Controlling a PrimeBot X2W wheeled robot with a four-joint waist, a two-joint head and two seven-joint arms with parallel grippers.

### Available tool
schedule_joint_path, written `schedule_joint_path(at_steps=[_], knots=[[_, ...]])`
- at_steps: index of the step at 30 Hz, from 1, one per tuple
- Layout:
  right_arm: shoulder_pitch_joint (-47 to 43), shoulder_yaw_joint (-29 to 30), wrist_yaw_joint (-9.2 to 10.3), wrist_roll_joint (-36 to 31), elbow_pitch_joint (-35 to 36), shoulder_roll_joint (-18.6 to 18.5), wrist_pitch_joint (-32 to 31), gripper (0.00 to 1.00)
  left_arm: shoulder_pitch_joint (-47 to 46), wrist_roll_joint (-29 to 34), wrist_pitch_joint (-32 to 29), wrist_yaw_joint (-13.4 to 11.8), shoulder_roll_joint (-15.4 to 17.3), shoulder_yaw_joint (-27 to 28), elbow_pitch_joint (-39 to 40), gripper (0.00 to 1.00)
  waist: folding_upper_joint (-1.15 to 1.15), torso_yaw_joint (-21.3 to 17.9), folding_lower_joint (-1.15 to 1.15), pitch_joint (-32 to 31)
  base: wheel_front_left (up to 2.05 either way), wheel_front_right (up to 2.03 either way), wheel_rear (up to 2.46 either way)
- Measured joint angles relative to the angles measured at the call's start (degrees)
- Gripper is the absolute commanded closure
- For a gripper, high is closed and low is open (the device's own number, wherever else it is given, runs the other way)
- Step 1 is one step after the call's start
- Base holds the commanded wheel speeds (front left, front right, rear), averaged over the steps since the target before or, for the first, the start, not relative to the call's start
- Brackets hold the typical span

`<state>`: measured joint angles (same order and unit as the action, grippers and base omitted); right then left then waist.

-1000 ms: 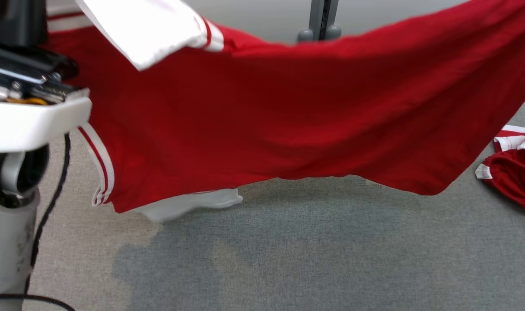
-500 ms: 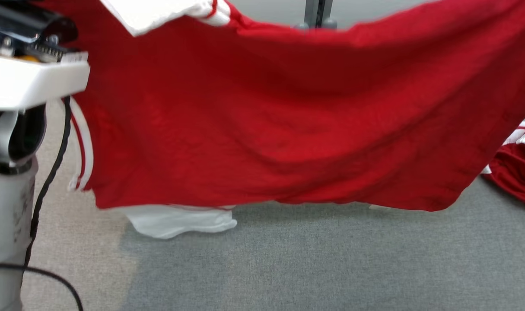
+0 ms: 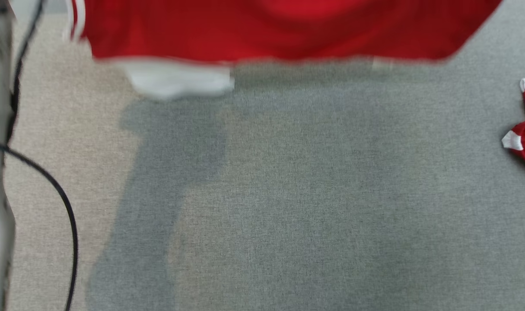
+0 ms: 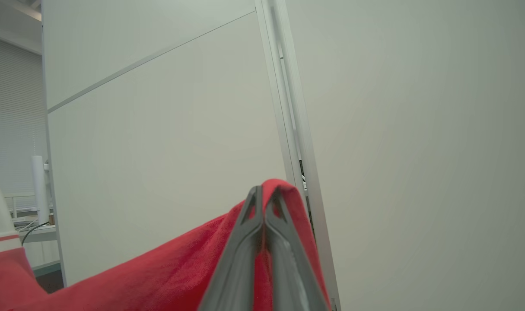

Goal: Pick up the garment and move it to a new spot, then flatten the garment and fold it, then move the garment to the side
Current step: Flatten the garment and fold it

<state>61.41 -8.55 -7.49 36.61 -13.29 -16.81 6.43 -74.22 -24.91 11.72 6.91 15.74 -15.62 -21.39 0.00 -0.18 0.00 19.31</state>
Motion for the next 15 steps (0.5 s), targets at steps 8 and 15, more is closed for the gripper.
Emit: schedule_joint_path(at_steps=[8,15], knots=[[16.99,-4.72,0.00,-1.54,-20.40,5.92,6.50,1.00,-12.76,0.44,2.46,0.36,-2.19,-1.99,-17.90,1.00,0.00,-0.41,0.00,3.01,0.00,0.00,0.00],[18.46,-11.39,0.00,-2.98,-36.42,10.01,7.70,1.00,-10.75,-3.33,2.35,0.59,-4.35,-4.61,-32.43,1.00,0.00,-0.09,0.00,3.42,0.00,0.00,0.00]])
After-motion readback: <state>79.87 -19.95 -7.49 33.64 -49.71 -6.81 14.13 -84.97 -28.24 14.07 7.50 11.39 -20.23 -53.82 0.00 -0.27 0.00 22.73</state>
